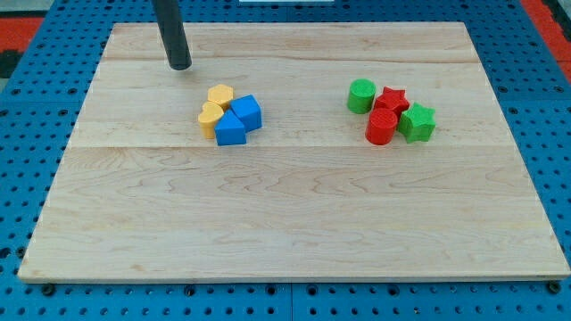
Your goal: Push the green circle to the top center
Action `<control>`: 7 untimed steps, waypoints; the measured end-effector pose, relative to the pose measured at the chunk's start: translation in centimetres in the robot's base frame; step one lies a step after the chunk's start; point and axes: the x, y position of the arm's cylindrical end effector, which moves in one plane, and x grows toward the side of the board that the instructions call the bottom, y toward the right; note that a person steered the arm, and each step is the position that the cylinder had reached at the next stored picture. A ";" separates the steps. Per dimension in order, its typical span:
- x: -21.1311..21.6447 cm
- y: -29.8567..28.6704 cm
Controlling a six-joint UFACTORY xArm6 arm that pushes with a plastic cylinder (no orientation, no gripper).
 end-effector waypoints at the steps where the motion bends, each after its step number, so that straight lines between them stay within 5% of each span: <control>1: -0.8 2.4; 2: -4.3 10.2; 4: -4.6 11.3; 5: -0.9 7.0; 7: 7.3 13.0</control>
